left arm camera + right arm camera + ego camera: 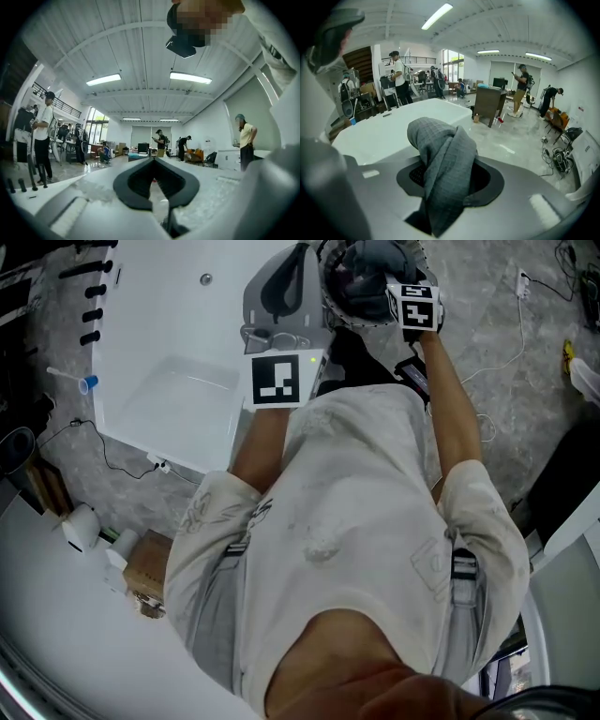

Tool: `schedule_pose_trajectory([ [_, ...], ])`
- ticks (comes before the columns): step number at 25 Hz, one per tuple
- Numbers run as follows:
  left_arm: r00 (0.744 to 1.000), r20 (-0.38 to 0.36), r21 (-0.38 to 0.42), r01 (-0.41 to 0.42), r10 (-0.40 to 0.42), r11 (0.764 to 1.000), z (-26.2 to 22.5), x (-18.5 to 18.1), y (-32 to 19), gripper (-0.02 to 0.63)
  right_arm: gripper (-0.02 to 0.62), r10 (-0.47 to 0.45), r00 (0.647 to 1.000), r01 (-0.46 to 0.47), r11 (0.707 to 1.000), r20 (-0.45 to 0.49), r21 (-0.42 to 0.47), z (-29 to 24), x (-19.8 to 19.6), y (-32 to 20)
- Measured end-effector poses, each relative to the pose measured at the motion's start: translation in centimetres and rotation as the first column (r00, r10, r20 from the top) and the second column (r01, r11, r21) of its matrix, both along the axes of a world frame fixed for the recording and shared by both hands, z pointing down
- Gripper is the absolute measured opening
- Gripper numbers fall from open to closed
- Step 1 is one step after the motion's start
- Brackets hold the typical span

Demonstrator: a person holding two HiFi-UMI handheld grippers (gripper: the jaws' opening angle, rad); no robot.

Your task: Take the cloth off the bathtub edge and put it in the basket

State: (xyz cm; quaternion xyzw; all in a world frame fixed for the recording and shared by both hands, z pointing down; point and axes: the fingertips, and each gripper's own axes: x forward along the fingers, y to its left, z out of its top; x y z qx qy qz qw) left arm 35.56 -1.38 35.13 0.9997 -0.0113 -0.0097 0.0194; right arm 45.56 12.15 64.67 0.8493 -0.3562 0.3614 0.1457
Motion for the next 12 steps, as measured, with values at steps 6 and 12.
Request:
schedule_pose_trajectory([
  [6, 1.000, 0.027, -0.002, 0.011, -0.010, 1.000, 0.8, -0.3, -0.7, 0.000, 0.167, -0.013, 0.992, 0.027, 0.994, 0.127, -0.104, 6.2, -0.7, -0.3],
  [12, 0.998, 0.053, -0.001, 0.032, -0.032, 0.999, 1.8, -0.1, -1.4, 0.000, 0.173, 0.046, 0.974, -0.010, 0.987, 0.223, -0.163, 10.4, -0.5, 0.0],
])
